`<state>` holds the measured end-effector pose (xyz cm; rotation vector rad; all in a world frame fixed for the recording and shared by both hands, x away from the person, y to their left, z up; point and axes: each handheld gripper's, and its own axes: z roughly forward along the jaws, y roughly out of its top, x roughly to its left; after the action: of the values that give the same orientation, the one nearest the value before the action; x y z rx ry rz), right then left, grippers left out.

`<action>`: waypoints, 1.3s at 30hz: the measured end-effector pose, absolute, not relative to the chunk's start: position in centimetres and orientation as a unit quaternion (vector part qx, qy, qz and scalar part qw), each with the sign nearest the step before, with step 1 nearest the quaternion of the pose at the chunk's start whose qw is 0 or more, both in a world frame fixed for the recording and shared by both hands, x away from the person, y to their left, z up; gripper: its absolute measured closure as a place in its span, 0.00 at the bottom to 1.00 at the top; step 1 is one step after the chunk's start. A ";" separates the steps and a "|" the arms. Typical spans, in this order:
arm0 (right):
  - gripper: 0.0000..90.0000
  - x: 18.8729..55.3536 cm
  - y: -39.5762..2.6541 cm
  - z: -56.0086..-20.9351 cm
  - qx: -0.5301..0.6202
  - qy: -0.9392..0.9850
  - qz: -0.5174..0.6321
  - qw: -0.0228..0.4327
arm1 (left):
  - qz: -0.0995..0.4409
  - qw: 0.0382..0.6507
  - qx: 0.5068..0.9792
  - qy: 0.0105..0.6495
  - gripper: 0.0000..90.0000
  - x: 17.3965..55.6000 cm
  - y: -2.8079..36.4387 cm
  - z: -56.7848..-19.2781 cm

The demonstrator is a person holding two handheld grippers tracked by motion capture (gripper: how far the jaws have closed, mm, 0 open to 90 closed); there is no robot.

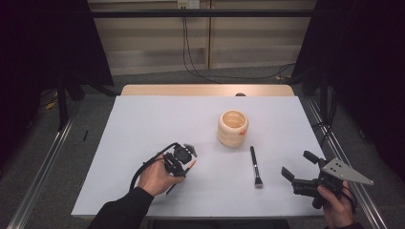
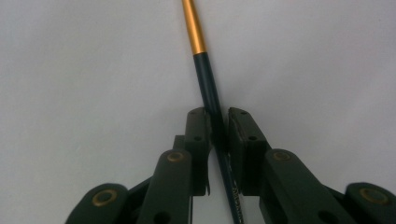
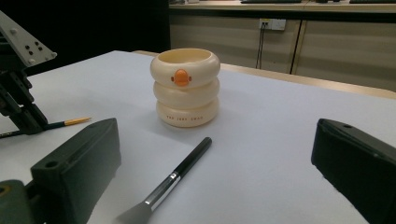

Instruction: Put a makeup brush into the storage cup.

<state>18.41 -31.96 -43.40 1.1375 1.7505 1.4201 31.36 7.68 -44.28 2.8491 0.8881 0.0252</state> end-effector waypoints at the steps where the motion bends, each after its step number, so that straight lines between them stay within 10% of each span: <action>1: 0.01 18.5 -32.0 -43.4 0.428 0.661 0.537 0.303 | 0.006 0.080 0.952 0.295 0.88 31.5 7.7 -44.3; 39: 0.01 18.5 -32.3 -43.4 0.433 0.660 0.533 0.306 | -0.039 0.161 0.928 0.333 0.93 32.3 10.6 -44.1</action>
<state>18.45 -32.30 -43.42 1.1453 1.7467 1.4111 32.25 10.55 -44.11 2.6505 0.9503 -0.1124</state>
